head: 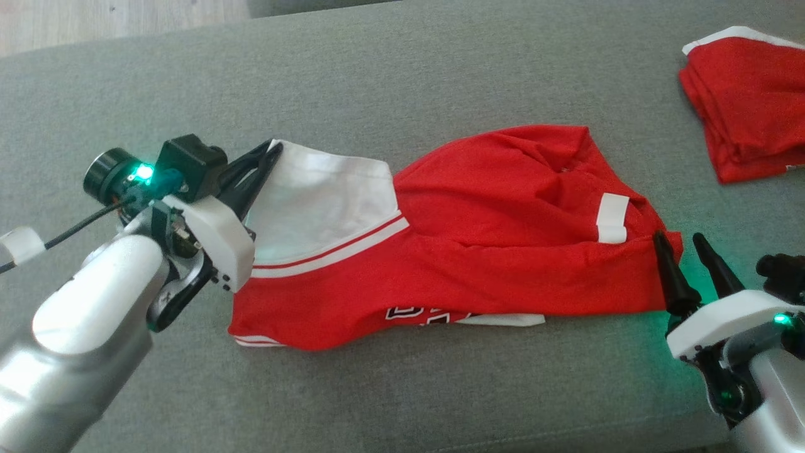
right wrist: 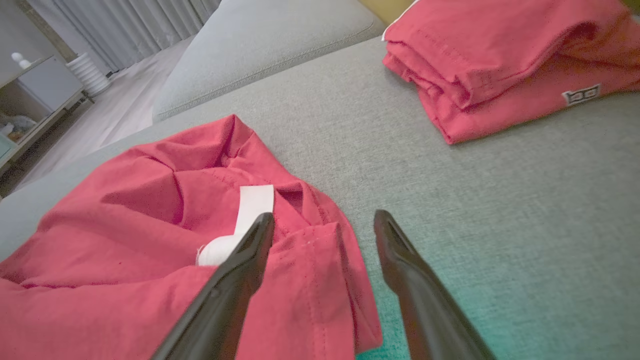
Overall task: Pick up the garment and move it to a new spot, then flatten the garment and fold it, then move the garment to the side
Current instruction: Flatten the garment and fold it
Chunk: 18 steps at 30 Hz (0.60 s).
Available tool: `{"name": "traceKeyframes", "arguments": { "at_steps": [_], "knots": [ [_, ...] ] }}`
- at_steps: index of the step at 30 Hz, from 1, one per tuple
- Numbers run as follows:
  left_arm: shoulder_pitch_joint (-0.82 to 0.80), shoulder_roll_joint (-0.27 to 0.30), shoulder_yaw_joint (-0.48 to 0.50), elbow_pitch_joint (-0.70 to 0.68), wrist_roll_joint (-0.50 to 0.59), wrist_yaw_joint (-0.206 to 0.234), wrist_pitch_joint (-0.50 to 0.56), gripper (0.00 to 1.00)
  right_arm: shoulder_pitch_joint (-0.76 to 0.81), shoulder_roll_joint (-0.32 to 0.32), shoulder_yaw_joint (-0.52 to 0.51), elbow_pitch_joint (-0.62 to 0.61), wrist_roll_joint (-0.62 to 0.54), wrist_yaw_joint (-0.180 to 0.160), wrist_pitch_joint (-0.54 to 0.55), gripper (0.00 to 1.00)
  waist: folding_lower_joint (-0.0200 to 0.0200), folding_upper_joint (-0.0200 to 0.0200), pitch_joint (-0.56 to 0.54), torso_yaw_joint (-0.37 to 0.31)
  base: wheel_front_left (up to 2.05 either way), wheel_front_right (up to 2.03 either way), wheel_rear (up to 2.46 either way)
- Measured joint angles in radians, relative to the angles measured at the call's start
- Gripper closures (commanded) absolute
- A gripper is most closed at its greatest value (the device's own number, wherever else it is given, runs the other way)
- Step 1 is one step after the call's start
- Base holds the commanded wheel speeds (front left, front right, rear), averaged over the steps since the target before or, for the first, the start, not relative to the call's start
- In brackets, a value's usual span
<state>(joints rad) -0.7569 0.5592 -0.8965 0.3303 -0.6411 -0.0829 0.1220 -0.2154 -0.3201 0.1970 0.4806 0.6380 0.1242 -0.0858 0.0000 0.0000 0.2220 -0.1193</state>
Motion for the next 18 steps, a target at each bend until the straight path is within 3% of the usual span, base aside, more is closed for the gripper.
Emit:
{"name": "traceKeyframes", "arguments": {
  "at_steps": [5, 6, 7, 8, 9, 10, 18],
  "knots": [
    [0.0, 0.008, -0.003, -0.034, 0.0, 0.009, 0.01, 1.0, -0.005, -0.04, 0.058, 0.022, 0.069, 0.0, 0.025, 0.0, 0.0, 0.0, 0.007, 0.012, 0.0, 0.0, 0.0],
    [0.0, 0.01, -0.003, -0.04, 0.0, 0.013, 0.01, 1.0, -0.009, -0.045, 0.068, 0.026, 0.079, 0.0, 0.025, 0.23, 0.0, 0.0, 0.008, 0.014, 0.0, 0.0, 0.0],
    [0.0, 0.014, -0.003, -0.045, 0.0, 0.013, 0.01, 1.0, -0.016, -0.048, 0.08, 0.03, 0.089, 0.0, 0.025, 0.23, 0.0, 0.0, 0.008, 0.016, 0.0, 0.0, 0.0],
    [0.0, 0.017, -0.003, -0.049, 0.0, 0.014, 0.01, 1.0, -0.024, -0.05, 0.089, 0.032, 0.098, 0.0, 0.024, 0.56, 0.0, 0.0, 0.009, 0.017, 0.0, 0.0, 0.0],
    [0.001, 0.021, -0.003, -0.052, 0.0, 0.017, 0.011, 1.0, -0.031, -0.052, 0.097, 0.035, 0.103, 0.0, 0.023, 0.71, 0.0, 0.0, 0.009, 0.019, 0.0, 0.0, 0.0],
    [0.001, 0.023, -0.003, -0.055, 0.0, 0.022, 0.015, 1.0, -0.038, -0.057, 0.106, 0.038, 0.106, 0.0, 0.018, 1.0, 0.0, 0.0, 0.009, 0.02, 0.0, 0.0, 0.0],
    [0.007, 0.035, 0.001, -0.093, 0.022, 0.049, -0.044, 1.0, -0.052, -0.11, 0.147, 0.049, 0.108, 0.0, -0.085, 1.0, 0.0, 0.0, -0.026, 0.031, 0.0, 0.0, 0.0]
  ]
}}
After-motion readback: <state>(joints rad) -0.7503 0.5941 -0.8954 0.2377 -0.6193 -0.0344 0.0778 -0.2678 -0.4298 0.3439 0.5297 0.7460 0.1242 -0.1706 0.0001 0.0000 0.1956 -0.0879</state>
